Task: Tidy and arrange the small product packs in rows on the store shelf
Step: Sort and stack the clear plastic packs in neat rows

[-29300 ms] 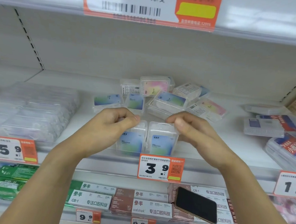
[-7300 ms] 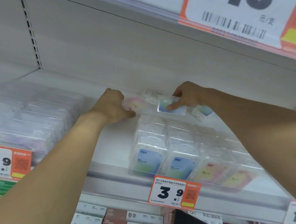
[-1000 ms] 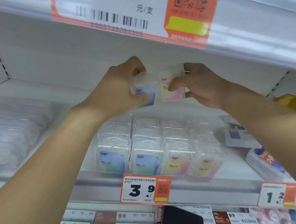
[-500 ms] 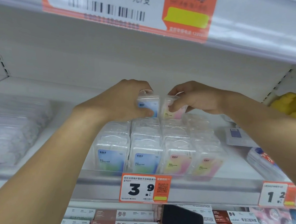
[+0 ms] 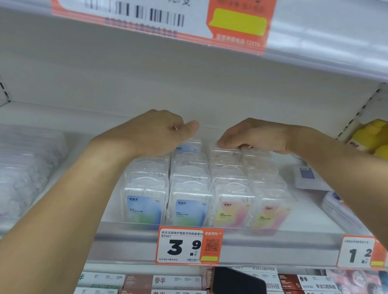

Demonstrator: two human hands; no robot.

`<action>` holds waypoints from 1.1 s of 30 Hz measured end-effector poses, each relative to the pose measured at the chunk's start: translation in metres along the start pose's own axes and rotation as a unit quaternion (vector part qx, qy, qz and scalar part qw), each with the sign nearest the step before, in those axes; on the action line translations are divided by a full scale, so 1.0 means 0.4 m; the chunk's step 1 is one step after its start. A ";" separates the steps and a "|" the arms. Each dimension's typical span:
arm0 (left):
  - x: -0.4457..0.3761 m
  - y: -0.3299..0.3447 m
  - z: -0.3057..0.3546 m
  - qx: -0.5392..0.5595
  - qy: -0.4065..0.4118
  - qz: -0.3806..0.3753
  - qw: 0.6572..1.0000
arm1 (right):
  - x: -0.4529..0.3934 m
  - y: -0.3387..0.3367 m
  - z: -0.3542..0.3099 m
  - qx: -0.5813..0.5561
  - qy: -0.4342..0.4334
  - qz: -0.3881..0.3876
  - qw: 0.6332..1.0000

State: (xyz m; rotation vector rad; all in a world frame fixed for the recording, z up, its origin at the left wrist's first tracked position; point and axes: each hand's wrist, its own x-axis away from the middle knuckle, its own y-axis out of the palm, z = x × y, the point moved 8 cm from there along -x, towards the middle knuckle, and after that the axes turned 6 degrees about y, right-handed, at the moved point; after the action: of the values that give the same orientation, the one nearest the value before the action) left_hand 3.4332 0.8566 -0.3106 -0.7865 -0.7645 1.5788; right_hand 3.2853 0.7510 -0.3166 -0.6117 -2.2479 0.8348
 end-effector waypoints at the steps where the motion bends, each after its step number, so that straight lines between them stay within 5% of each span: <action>1: 0.000 -0.002 -0.004 -0.016 -0.006 0.003 1.000 | 0.001 0.001 0.004 0.007 0.004 0.001 1.000; 18: -0.013 -0.001 0.005 -0.031 0.046 0.015 0.998 | -0.004 -0.003 0.023 0.021 0.011 0.021 1.000; 28: 0.046 -0.056 -0.076 -0.108 -0.105 -0.036 0.988 | 0.036 -0.046 0.107 -0.034 0.097 0.061 0.993; 33: 0.066 -0.036 -0.100 -0.005 -0.095 -0.073 0.993 | 0.049 -0.010 0.155 -0.059 0.100 0.046 0.992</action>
State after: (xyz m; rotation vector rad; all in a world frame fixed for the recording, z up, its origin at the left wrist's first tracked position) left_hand 3.4708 0.8868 -0.3233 -0.5795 -0.9472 1.5328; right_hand 3.2272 0.7359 -0.3418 -0.8220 -2.1107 0.6557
